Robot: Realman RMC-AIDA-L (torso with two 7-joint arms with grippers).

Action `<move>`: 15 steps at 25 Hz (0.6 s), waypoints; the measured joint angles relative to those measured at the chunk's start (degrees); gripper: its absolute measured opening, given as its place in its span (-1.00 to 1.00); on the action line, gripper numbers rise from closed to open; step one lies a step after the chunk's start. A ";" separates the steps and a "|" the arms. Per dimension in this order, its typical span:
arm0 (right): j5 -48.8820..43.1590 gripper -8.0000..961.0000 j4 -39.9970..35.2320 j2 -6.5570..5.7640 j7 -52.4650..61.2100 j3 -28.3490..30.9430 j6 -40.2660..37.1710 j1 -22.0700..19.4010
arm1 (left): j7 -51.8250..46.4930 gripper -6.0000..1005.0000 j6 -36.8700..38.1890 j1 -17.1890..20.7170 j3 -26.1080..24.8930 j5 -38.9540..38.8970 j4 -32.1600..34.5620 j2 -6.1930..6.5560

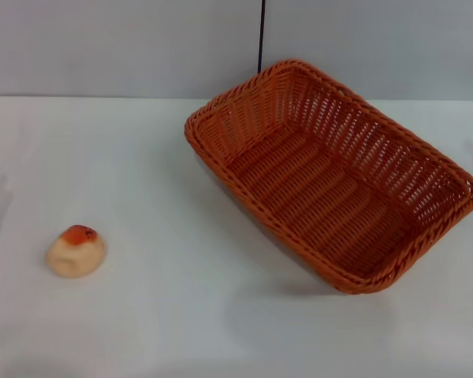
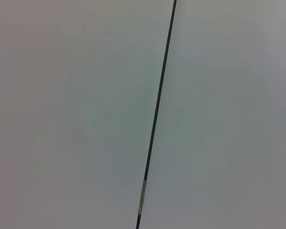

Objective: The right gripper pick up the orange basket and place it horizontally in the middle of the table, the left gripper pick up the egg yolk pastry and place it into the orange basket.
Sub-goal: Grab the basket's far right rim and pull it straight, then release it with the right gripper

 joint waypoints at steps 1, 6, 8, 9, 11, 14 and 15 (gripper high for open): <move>-2.77 0.24 -3.20 -0.41 4.44 -0.16 -1.40 0.66 | 0.00 0.58 -0.13 0.11 0.05 0.03 0.05 0.00; -17.63 0.24 -10.82 -4.73 19.01 1.01 -12.76 7.31 | 0.02 0.57 -0.25 0.95 0.28 0.17 0.16 -0.08; -23.72 0.24 -10.24 -6.52 19.71 2.32 -17.67 11.17 | 0.02 0.57 -0.22 1.09 0.30 0.19 0.16 -0.09; -26.35 0.24 -9.58 -7.03 19.75 2.48 -18.78 12.78 | 0.02 0.57 -0.13 1.09 0.30 0.18 0.15 -0.09; -31.47 0.24 -7.24 -7.90 19.78 1.62 -19.92 15.80 | 0.01 0.57 -0.01 1.10 0.31 0.19 0.15 -0.09; -35.23 0.23 -2.56 -8.36 19.80 -1.12 -19.30 18.31 | 0.02 0.57 0.04 1.20 0.46 0.19 0.16 -0.12; -35.26 0.23 -1.17 -8.38 19.80 -1.99 -18.55 18.73 | 0.02 0.57 -0.10 1.33 0.69 0.19 0.15 -0.15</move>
